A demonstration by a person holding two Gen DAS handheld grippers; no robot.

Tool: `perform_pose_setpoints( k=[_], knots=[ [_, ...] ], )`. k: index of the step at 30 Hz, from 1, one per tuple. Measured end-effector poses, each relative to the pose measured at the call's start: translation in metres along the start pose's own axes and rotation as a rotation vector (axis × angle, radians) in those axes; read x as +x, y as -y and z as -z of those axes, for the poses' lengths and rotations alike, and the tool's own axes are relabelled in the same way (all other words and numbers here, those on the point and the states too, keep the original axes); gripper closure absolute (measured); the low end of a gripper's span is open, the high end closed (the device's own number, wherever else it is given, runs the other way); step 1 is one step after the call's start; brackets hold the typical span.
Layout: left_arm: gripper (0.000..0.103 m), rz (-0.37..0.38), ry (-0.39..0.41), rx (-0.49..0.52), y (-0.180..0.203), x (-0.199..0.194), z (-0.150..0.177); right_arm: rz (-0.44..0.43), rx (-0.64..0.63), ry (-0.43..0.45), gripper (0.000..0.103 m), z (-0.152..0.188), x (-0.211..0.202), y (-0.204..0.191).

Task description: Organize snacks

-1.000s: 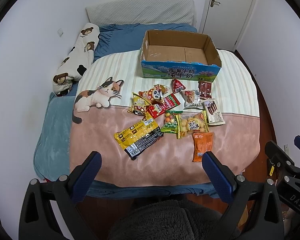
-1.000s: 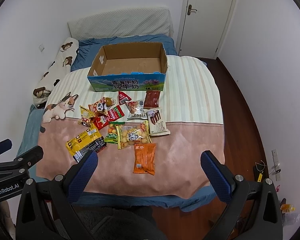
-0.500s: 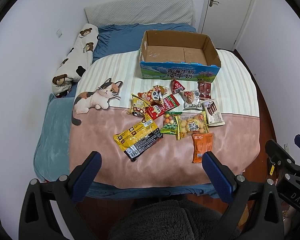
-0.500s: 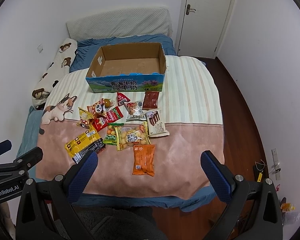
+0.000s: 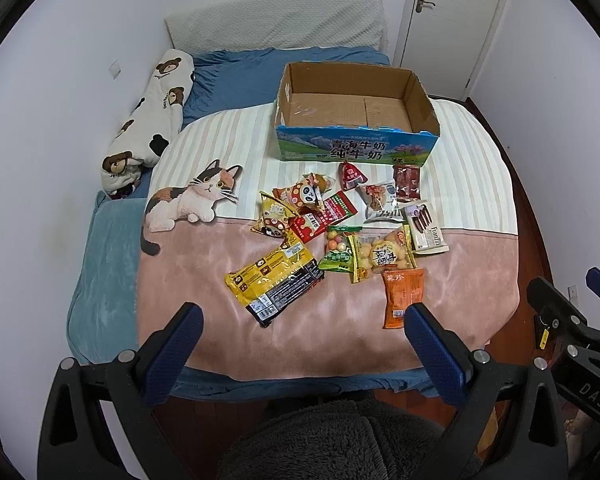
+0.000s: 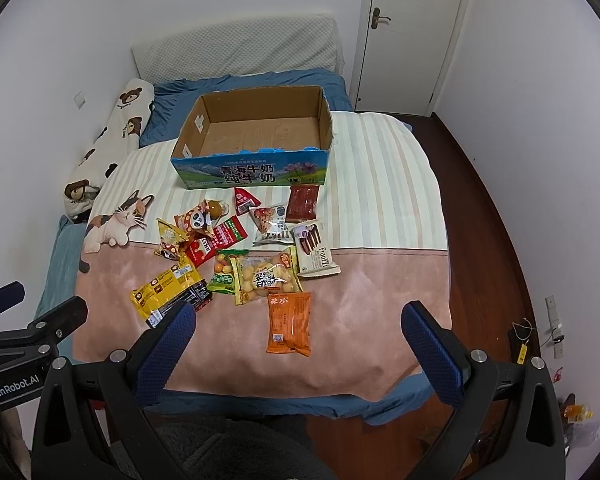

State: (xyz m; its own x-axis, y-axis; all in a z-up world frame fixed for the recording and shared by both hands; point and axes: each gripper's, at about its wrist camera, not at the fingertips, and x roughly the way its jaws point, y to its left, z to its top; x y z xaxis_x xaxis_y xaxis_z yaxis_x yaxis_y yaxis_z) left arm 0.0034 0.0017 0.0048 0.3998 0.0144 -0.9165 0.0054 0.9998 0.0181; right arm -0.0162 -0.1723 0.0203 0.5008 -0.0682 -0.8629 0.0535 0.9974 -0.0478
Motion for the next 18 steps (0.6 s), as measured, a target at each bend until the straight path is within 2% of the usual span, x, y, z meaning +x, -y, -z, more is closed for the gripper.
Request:
perform_pose_setpoints(
  k=[6,9,11,14,18],
  knots=[
    [0.000,-0.026,0.075,0.051,0.004,0.017,-0.011,-0.020,0.044,-0.043,0.000,-0.007,0.030,0.001],
    [0.000,-0.064,0.063,0.120,-0.003,0.048,-0.025,-0.047,0.082,-0.097,0.000,-0.006,0.066,0.003],
    [0.000,-0.125,0.054,0.180,-0.007,0.076,-0.029,-0.064,0.114,-0.154,0.000,-0.004,0.099,0.005],
    [0.000,-0.158,-0.017,0.268,-0.013,0.124,-0.032,-0.093,0.175,-0.230,0.000,0.007,0.149,0.008],
    [0.000,-0.149,-0.147,0.398,-0.015,0.197,-0.025,-0.107,0.220,-0.317,0.000,0.022,0.209,0.002]
  ],
)
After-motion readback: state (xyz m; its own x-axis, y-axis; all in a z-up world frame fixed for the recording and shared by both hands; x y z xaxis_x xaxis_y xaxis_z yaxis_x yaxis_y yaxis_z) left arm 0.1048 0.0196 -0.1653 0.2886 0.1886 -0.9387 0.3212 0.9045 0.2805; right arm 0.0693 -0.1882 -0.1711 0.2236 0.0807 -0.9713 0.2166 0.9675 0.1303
